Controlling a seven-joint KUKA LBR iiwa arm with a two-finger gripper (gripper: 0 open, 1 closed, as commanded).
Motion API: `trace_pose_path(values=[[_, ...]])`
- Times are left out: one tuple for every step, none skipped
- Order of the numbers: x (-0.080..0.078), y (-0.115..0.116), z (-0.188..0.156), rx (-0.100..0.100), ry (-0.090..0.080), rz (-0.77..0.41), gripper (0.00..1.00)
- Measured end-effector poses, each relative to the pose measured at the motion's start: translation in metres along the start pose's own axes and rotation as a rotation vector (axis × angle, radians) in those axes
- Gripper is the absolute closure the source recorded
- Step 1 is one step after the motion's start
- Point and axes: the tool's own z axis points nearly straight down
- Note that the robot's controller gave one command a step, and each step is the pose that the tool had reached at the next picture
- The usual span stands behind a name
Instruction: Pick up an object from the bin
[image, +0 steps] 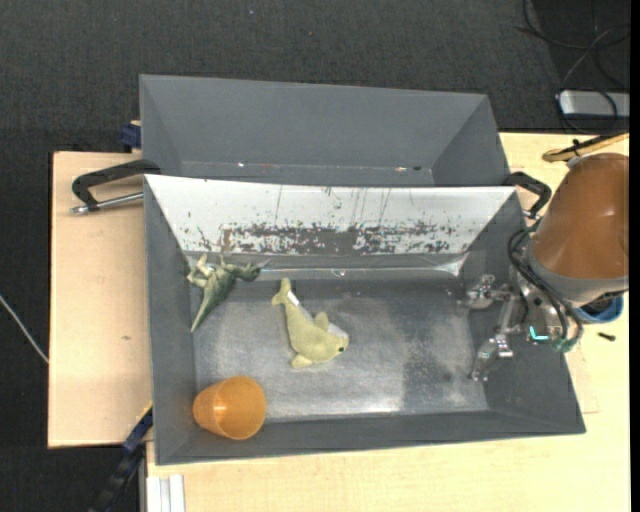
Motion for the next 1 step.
trace_pose_path(values=[[-0.0130, 0.1199, -0.0142, -0.003, -0.012, -0.083, 0.00]])
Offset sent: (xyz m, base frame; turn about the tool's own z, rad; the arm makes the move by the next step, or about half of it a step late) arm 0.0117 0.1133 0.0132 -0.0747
